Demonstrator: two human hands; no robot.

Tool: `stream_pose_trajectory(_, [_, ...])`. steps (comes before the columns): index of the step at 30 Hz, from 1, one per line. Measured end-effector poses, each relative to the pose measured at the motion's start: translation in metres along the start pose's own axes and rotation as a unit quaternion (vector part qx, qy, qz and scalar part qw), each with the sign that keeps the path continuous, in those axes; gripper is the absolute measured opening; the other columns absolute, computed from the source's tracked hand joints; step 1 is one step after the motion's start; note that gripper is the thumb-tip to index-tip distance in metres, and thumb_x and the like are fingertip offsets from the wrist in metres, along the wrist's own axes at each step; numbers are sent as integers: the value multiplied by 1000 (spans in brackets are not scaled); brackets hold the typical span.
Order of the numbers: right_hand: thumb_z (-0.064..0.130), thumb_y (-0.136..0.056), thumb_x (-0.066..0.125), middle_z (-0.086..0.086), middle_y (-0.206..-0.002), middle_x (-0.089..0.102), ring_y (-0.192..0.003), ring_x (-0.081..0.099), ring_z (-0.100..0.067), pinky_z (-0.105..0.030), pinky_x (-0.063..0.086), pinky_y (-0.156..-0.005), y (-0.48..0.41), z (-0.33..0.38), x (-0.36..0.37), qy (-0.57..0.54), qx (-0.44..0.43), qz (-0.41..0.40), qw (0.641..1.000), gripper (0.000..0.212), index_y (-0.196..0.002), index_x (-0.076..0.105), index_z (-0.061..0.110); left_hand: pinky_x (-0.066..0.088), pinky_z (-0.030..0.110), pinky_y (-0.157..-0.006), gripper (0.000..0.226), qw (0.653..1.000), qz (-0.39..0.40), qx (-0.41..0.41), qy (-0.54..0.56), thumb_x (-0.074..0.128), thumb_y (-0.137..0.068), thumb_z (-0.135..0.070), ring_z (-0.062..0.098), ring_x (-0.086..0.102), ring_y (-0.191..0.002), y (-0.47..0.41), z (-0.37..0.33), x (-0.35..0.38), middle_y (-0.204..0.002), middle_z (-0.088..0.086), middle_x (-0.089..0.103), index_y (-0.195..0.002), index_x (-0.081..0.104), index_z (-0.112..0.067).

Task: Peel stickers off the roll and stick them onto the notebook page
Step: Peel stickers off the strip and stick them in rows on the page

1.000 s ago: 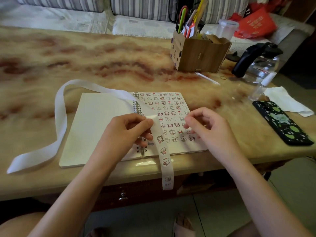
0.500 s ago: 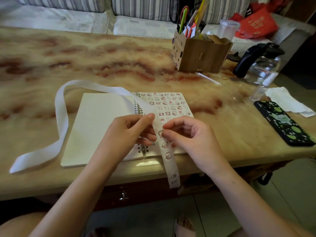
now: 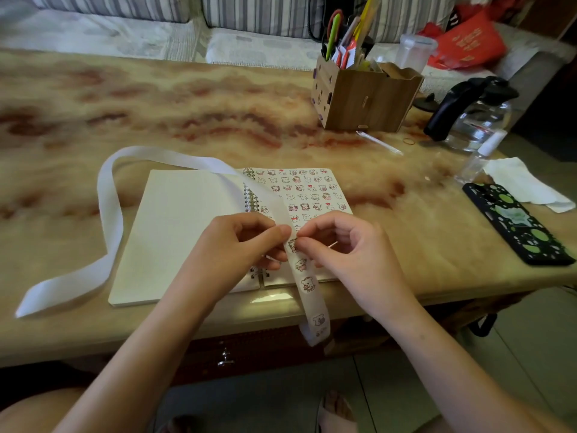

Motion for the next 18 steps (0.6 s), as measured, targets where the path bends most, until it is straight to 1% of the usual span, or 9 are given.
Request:
stream_pose_trajectory(1, [8,-79,74,3,-79,72,-75,66,-14,-29,56,-68,0,1,0,14,-6,0,1000,9,-82,71,16,57,22,-63,13,1000,-1,-2,-1,66,-84,-15,9,67,-62,0,0,0,-65,4,71,-78,71,-5])
stream_pose_trajectory(4, [11,-80,74,8,-80,70,-76,63,-9,-22,51,-67,2,2,0,49,-18,0,999,8,-82,70,18,57,20,-61,13,1000,-7,-7,2,66,-84,-14,9,67,-61,0,1,1,-65,5,71,-78,71,-4])
stream_pose_trajectory(8, [12,-79,75,11,-82,65,-73,58,-10,-16,46,-62,2,4,1,79,-30,-12,996,11,-79,69,21,55,18,-58,14,1000,-12,-9,-2,66,-84,-14,8,66,-58,0,1,1,-66,8,71,-79,71,-2])
stream_pose_trajectory(10, [13,-78,75,10,-83,61,-71,55,-12,-13,44,-63,1,4,2,93,-37,-16,995,13,-78,68,24,54,17,-56,15,1000,-14,-11,-4,66,-85,-14,7,65,-56,0,1,0,-66,8,71,-80,71,-1])
stream_pose_trajectory(15, [16,-80,73,8,-84,57,-69,50,-16,-21,45,-66,2,3,1,110,-45,-10,993,13,-79,67,28,53,17,-56,15,1000,-16,-13,-9,66,-85,-15,8,65,-56,0,1,0,-66,7,72,-80,71,-2])
stream_pose_trajectory(18, [18,-81,72,9,-83,60,-73,51,-11,-18,43,-67,2,4,-1,83,-28,2,996,7,-80,68,24,54,18,-58,16,1000,-15,-9,-14,67,-85,-18,10,67,-60,1,0,-1,-69,10,72,-81,72,-3])
Point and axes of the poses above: each hand's wrist, its own y-axis away from the middle knuckle, its own x-axis out of the palm, z = x × y, the point moved 1 cm from there along -y, towards the middle knuckle
